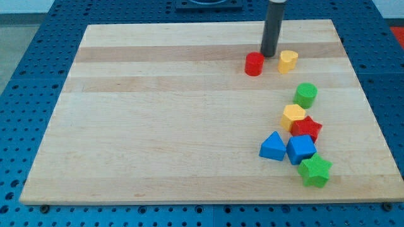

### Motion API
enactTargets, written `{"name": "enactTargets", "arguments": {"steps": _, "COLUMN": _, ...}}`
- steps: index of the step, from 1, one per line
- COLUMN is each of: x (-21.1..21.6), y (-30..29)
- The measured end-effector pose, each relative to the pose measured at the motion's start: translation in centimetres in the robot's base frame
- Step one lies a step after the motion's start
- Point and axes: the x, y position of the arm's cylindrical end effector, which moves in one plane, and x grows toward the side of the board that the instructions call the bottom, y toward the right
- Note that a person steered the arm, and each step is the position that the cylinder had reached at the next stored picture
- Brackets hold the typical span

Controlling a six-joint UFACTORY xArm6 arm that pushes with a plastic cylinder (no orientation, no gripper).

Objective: Take the red circle towards the top left of the yellow hexagon

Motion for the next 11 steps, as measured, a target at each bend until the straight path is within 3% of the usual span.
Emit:
{"name": "enactTargets", "arguments": {"steps": 1, "x": 0.0, "y": -0.2}}
{"name": "enactTargets", "arguments": {"steps": 3, "x": 2.2, "y": -6.0}}
{"name": "enactTargets", "arguments": {"steps": 7, "x": 5.2, "y": -6.1}}
{"name": "enactTargets", "arguments": {"steps": 11, "x": 14.1, "y": -5.6}}
